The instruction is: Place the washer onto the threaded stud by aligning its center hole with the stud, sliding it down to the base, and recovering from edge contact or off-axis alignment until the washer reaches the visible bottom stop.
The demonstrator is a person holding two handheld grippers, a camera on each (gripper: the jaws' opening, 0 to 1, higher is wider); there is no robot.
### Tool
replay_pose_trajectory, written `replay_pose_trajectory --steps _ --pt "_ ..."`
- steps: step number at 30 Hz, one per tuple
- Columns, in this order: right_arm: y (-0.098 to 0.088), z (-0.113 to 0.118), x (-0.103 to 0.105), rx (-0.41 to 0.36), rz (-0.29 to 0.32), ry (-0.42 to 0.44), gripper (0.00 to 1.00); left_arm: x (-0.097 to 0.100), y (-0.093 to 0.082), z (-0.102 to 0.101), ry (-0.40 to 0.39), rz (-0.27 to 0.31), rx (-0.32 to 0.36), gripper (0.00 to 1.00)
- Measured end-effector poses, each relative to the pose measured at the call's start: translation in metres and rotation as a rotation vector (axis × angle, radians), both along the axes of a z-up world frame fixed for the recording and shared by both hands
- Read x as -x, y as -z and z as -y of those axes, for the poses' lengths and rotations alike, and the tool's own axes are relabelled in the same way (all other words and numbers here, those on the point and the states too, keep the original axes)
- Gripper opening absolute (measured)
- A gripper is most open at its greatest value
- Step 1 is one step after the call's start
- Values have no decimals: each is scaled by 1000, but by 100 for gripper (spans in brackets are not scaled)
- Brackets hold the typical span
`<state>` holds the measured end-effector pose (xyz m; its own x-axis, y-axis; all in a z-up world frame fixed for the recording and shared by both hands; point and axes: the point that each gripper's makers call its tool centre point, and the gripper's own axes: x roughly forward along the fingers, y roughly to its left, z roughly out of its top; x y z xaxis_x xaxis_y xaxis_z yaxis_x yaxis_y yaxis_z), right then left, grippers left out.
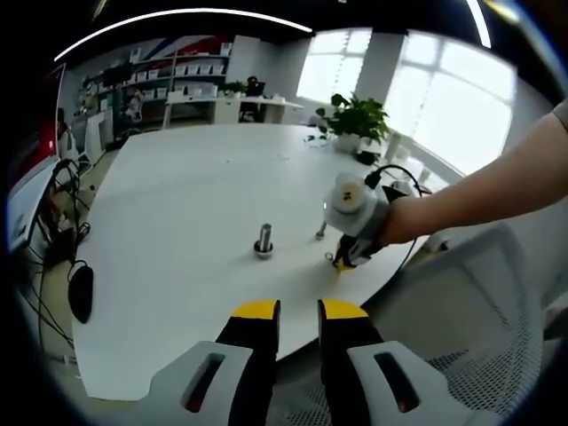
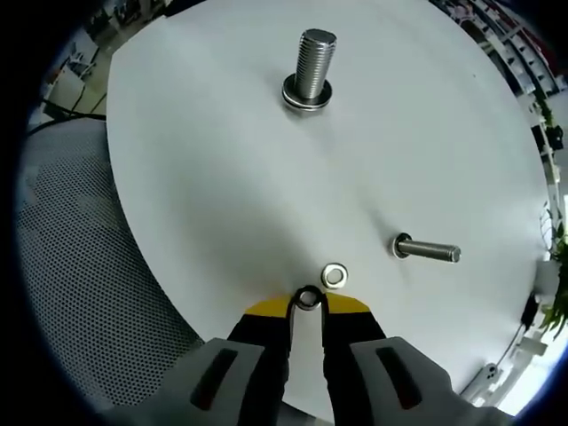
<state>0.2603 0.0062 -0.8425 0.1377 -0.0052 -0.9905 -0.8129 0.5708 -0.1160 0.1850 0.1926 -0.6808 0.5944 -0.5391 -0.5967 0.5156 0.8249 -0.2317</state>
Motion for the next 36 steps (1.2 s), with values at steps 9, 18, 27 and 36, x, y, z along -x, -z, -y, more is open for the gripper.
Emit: replay_pose_trajectory --steps 9,18,27,36 --pt "-1 0 0 -53 22 12 15 0 0 -1 -5 2 2 15" --pt "0 0 0 -20 1 6 15 0 0 -2 -8 2 -3 14" --pt "0 0 0 -25 3 14 15 0 0 -1 -7 2 -3 14" --pt "-1 0 1 -39 21 -1 14 0 0 -1 -5 0 -3 14"
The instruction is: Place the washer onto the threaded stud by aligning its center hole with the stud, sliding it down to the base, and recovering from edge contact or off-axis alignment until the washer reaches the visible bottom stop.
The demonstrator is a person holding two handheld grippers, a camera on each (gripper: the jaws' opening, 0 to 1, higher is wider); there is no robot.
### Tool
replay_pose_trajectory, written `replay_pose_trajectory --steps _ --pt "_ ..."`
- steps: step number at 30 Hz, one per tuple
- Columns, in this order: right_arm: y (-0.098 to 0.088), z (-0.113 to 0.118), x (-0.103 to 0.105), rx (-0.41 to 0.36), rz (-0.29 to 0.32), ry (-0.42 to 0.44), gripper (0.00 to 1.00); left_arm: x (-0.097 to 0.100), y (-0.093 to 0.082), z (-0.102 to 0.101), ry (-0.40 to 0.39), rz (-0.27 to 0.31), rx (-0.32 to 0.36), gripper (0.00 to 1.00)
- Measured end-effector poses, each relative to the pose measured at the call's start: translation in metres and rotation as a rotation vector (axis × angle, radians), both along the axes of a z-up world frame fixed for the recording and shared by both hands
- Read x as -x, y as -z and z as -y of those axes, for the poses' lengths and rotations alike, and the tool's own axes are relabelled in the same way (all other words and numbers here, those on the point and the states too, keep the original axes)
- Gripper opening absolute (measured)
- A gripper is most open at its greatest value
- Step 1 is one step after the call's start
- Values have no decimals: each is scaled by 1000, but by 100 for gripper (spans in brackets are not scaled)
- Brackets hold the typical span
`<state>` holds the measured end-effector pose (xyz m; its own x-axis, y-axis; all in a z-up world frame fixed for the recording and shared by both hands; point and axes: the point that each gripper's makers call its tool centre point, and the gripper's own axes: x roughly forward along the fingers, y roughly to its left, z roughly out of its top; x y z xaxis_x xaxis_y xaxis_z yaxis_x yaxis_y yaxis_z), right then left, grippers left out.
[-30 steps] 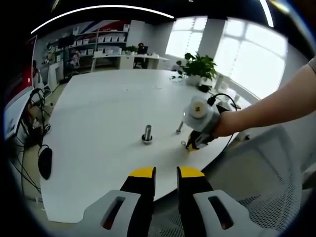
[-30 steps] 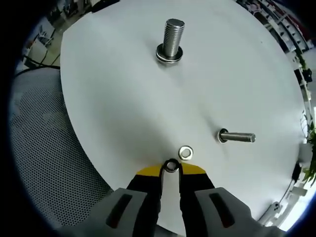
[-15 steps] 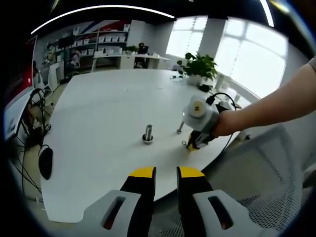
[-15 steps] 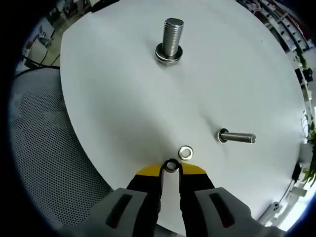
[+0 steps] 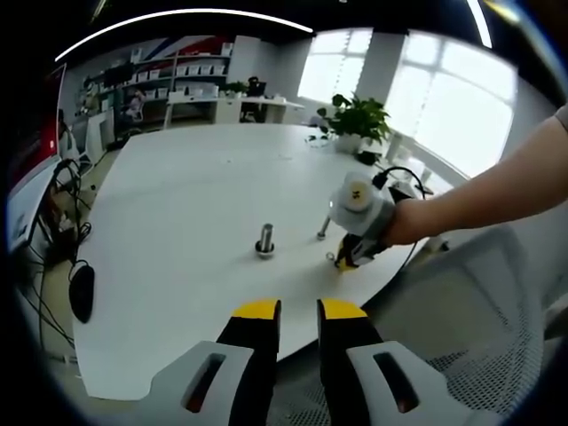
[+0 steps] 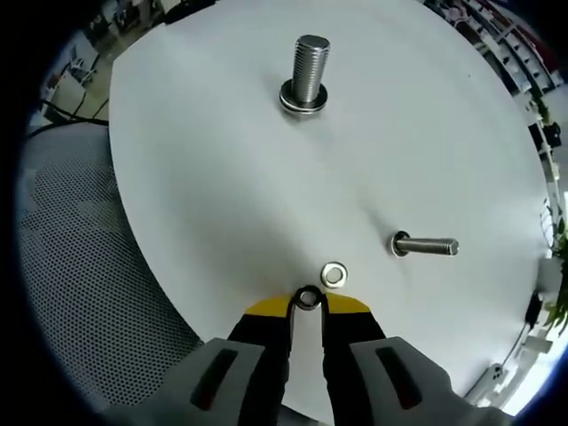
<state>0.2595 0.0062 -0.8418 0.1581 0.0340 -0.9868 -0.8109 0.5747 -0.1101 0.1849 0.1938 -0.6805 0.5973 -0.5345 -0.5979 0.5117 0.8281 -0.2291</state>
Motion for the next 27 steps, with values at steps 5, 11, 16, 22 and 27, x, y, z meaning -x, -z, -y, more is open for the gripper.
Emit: replay_pose_trajectory --steps 5,11,16,22,27 --pt "-1 1 0 -65 32 -29 14 0 1 0 4 -3 -1 14" --pt "-2 2 -2 -114 41 16 14 0 1 0 1 -3 0 14" --pt "-5 10 -2 -123 41 32 14 0 1 0 3 -6 -2 14" --pt "-20 26 -16 -146 69 87 14 0 1 0 2 -2 -1 14" --pt "-33 28 -32 -183 108 127 14 0 1 0 4 -2 -1 14"
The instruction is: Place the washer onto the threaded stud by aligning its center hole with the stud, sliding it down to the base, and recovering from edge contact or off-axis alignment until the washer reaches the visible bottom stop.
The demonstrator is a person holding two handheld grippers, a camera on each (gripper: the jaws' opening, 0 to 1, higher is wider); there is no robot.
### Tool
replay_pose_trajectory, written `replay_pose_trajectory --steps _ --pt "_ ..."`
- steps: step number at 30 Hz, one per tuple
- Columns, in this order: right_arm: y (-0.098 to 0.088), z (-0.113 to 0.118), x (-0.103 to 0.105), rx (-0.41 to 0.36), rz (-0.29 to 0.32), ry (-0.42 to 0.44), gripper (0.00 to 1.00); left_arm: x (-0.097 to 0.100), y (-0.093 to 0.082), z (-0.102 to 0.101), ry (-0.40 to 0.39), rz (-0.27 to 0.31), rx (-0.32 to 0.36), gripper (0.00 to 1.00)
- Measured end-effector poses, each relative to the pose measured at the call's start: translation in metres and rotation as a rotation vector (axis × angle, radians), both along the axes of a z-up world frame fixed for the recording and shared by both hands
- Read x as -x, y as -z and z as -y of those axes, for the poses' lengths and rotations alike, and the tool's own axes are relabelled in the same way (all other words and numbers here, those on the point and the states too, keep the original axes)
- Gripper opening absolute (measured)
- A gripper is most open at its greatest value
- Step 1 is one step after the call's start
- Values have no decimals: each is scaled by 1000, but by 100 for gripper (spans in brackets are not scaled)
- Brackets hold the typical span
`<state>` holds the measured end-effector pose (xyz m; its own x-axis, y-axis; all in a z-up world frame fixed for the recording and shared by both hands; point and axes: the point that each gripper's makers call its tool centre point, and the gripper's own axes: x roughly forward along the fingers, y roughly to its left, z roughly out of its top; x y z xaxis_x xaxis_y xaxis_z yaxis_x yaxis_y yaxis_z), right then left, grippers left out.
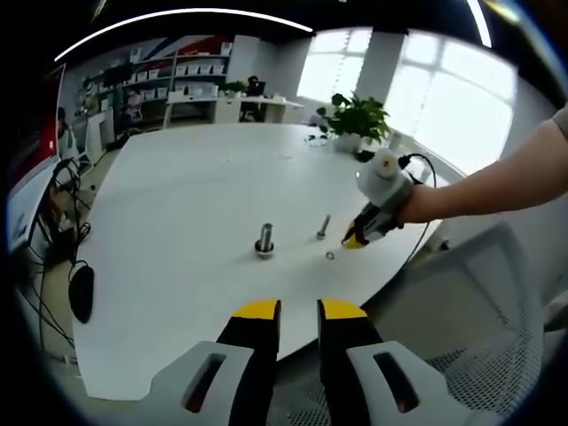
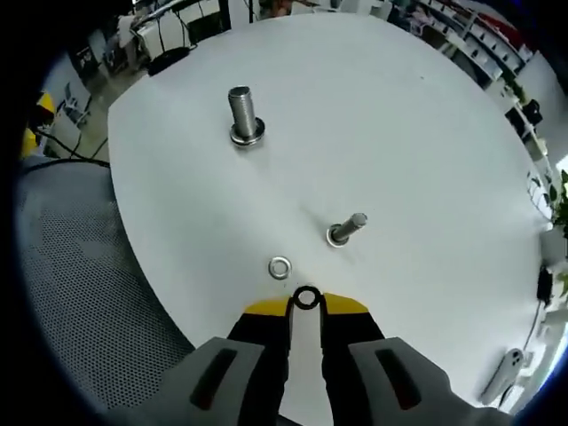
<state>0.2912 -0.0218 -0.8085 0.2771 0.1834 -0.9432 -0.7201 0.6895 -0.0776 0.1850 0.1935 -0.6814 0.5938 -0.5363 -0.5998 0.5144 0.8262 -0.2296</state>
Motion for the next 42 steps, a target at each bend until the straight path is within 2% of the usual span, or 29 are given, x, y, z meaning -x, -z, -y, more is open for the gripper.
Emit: replay_pose_trajectory --steps 1,4,11,21,26,42 --pt "-4 -7 -5 -52 18 5 14 0 0 0 0 0 0 14" --pt "-10 -4 -11 -39 30 10 14 0 0 0 -2 0 1 14" --pt "-27 -3 -30 -38 122 5 14 1 0 0 0 -3 -1 14" --pt "-36 -8 -36 -35 195 -46 14 0 0 1 5 2 1 14" --pt "-36 -12 -43 -31 193 -63 14 1 0 1 9 2 -1 14" --pt "-27 -16 -46 10 157 -114 14 1 0 2 16 4 -1 14"
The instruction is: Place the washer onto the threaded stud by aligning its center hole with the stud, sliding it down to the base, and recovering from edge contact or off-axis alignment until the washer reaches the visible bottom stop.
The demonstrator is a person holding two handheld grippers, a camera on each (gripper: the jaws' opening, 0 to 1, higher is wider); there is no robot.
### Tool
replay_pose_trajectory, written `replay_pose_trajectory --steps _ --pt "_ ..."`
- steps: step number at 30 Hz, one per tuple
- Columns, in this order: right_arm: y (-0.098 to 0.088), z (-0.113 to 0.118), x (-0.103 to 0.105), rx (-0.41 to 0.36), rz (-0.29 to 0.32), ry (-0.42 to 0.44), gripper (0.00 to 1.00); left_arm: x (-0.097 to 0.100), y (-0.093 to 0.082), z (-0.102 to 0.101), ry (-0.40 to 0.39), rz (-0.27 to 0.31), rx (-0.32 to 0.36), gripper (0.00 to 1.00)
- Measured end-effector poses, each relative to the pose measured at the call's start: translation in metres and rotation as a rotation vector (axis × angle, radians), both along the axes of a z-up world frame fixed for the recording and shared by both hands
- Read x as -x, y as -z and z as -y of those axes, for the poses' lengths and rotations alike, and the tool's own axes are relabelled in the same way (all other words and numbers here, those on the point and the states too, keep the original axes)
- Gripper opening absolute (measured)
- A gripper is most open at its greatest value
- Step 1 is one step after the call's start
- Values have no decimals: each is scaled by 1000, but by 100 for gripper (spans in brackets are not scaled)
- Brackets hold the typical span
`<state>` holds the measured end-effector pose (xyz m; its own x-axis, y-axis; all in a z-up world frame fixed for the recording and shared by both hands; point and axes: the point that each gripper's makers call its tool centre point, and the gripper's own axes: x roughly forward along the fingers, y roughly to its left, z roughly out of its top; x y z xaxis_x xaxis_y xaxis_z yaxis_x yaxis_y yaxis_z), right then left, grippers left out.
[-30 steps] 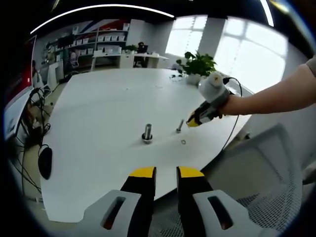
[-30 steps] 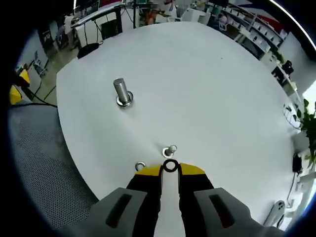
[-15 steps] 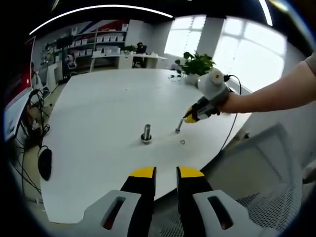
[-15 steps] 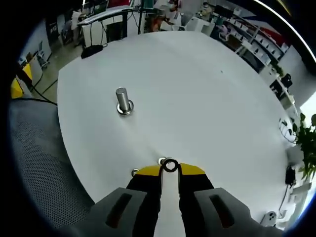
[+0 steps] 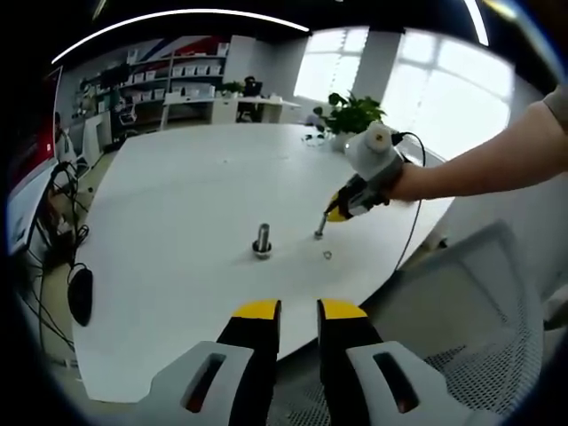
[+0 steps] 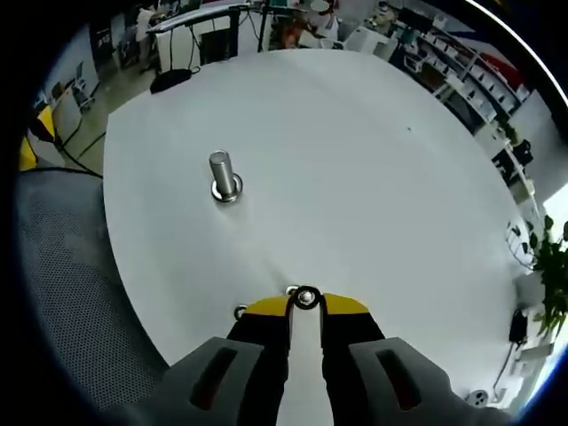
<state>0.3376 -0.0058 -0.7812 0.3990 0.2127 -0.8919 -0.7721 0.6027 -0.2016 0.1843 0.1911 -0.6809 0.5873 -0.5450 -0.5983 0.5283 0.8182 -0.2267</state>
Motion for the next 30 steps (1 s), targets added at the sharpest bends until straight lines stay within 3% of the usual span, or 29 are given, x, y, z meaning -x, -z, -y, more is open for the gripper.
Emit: replay_pose_trajectory --steps 30 --pt "42 2 -3 53 -111 18 14 0 2 -1 -9 -11 0 13"
